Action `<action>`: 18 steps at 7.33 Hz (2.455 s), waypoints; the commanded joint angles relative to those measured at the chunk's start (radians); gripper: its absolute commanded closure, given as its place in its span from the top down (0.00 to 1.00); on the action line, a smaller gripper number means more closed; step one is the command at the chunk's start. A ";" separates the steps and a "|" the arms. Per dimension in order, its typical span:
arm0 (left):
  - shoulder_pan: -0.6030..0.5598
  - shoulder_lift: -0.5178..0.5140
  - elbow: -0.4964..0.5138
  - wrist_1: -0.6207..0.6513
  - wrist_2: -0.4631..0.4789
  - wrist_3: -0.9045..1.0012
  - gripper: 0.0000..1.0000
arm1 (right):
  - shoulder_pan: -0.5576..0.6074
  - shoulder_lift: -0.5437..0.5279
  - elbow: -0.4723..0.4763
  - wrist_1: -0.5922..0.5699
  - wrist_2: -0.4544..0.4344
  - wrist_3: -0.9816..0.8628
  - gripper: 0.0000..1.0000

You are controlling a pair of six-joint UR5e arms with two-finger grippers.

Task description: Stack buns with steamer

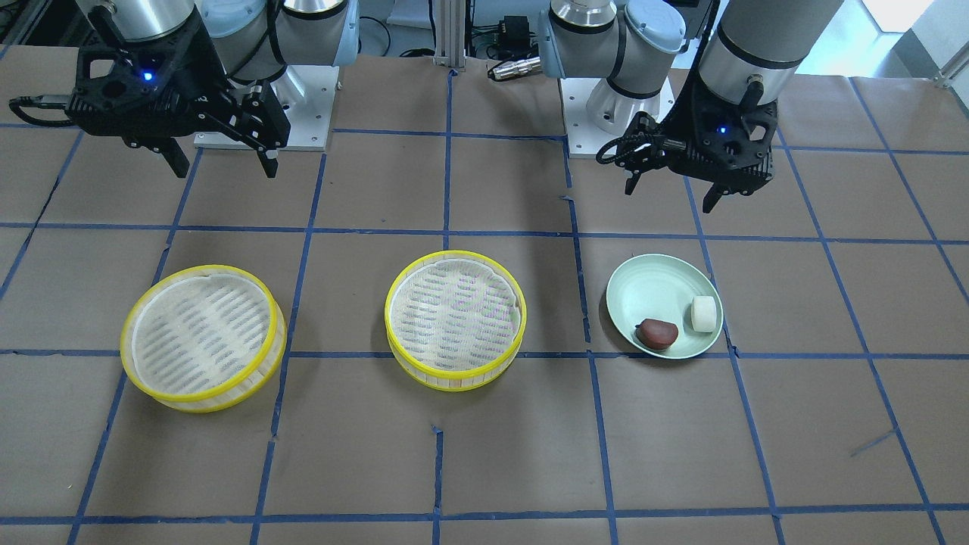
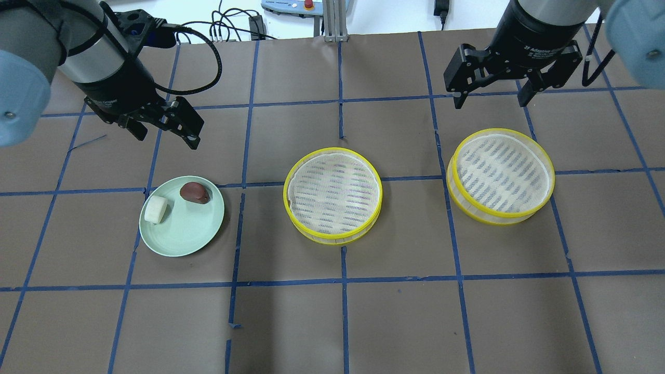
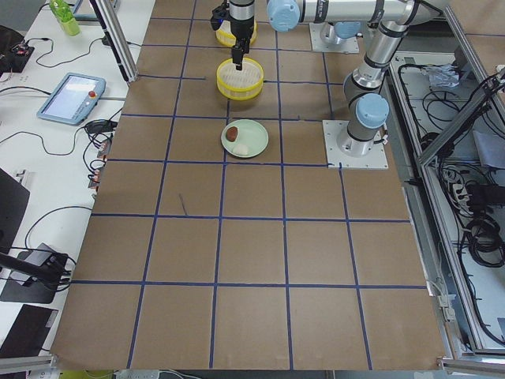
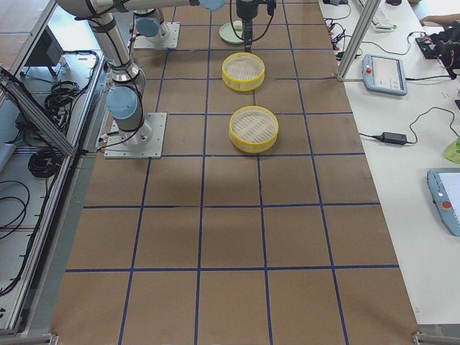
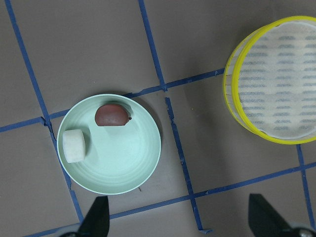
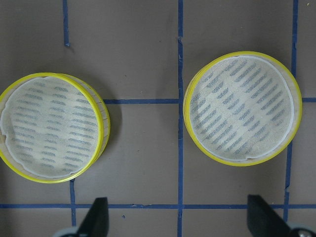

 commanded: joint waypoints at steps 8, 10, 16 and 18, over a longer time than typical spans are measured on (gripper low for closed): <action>0.268 -0.271 -0.295 0.441 0.062 0.224 0.97 | -0.001 0.000 0.000 -0.001 0.002 0.001 1.00; 0.270 -0.306 -0.339 0.524 0.067 0.224 0.98 | 0.004 0.000 -0.002 -0.001 0.003 0.001 1.00; 0.254 -0.290 -0.362 0.524 0.158 0.055 0.00 | 0.004 0.000 -0.002 0.001 0.003 0.001 1.00; 0.198 -0.215 -0.322 0.484 0.156 0.046 0.01 | 0.002 0.000 0.000 0.001 0.002 0.000 1.00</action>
